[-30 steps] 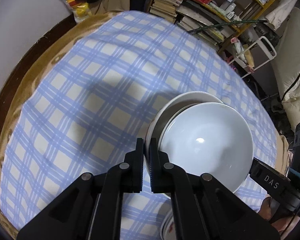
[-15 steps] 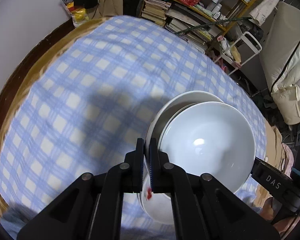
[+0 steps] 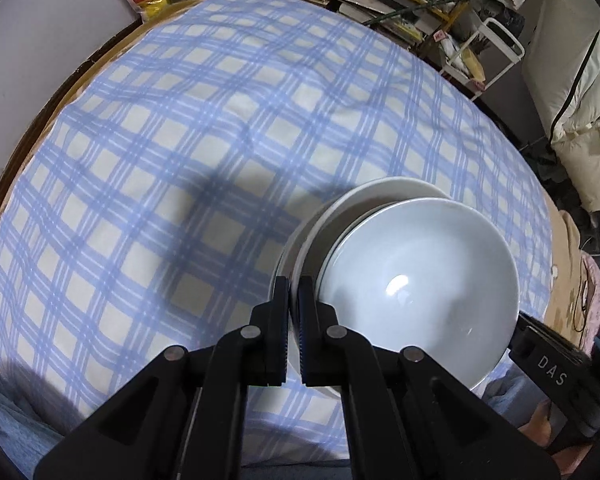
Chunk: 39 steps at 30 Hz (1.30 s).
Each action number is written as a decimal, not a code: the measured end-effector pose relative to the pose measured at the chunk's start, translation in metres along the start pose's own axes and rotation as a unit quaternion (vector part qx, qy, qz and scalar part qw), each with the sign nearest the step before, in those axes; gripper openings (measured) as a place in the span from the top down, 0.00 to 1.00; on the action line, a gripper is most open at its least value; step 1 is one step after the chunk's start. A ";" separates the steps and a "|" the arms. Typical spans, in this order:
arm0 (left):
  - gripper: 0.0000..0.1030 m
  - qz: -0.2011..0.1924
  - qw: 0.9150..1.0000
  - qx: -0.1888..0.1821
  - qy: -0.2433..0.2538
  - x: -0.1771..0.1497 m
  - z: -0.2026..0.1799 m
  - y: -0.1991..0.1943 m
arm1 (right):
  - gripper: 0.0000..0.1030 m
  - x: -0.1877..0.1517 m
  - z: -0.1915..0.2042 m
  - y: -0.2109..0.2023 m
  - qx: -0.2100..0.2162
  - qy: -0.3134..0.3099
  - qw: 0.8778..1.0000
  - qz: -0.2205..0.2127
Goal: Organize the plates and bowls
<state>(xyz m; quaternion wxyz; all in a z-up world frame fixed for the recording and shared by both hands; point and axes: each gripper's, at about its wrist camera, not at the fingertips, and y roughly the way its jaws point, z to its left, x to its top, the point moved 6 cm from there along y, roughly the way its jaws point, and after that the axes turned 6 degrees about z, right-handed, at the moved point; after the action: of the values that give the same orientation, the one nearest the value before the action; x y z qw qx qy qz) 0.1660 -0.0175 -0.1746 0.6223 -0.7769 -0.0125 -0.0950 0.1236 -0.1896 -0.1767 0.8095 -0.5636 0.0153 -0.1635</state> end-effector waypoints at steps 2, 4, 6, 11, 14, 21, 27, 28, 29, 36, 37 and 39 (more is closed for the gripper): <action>0.98 0.004 1.000 -0.003 -0.003 -0.006 0.002 0.005 | 0.90 -0.002 -0.001 0.001 -0.007 -0.006 1.000 -0.001; 0.98 0.015 1.000 -0.007 -0.009 -0.009 0.003 0.013 | 0.90 -0.005 -0.004 0.006 -0.015 -0.008 1.000 0.009; 0.98 0.022 1.000 -0.009 -0.010 -0.013 0.002 0.020 | 0.90 -0.007 -0.007 0.011 -0.024 -0.009 0.999 0.019; 0.97 0.000 1.000 0.004 0.015 -0.009 -0.006 0.018 | 0.92 -0.007 -0.012 0.013 -0.027 -0.027 0.999 0.017; 0.97 -0.016 0.999 0.020 0.033 -0.005 -0.009 0.014 | 0.92 -0.002 -0.007 0.004 -0.028 -0.064 0.997 0.011; 0.88 -0.060 0.996 0.039 0.048 -0.002 -0.010 -0.009 | 0.88 0.011 -0.023 -0.022 0.057 -0.019 0.998 -0.010; 0.78 -0.122 0.986 0.087 0.079 -0.006 -0.014 -0.051 | 0.54 0.001 -0.026 -0.050 0.072 -0.025 0.996 -0.055; 0.76 -0.135 0.983 0.090 0.082 -0.008 -0.014 -0.060 | 0.51 -0.002 -0.024 -0.057 0.072 -0.031 0.995 -0.069; 0.71 -0.153 0.980 0.097 0.083 -0.011 -0.014 -0.070 | 0.47 -0.003 -0.022 -0.063 0.072 -0.036 0.993 -0.081; 0.21 -0.254 0.952 0.127 0.113 -0.037 -0.019 -0.125 | 0.09 -0.026 -0.004 -0.121 0.042 -0.094 0.974 -0.203; 0.19 -0.270 0.946 0.134 0.119 -0.042 -0.020 -0.132 | 0.05 -0.031 -0.002 -0.127 0.041 -0.102 0.970 -0.219; 0.14 -0.296 0.935 0.144 0.129 -0.052 -0.023 -0.143 | 0.00 -0.039 0.003 -0.141 0.040 -0.112 0.960 -0.252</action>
<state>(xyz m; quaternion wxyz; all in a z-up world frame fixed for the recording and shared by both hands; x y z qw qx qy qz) 0.0919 -0.0020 -0.0402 0.6671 -0.6214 -0.1756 -0.3715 0.0522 -0.2194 -0.0527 0.7606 -0.5307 -0.2251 -0.2986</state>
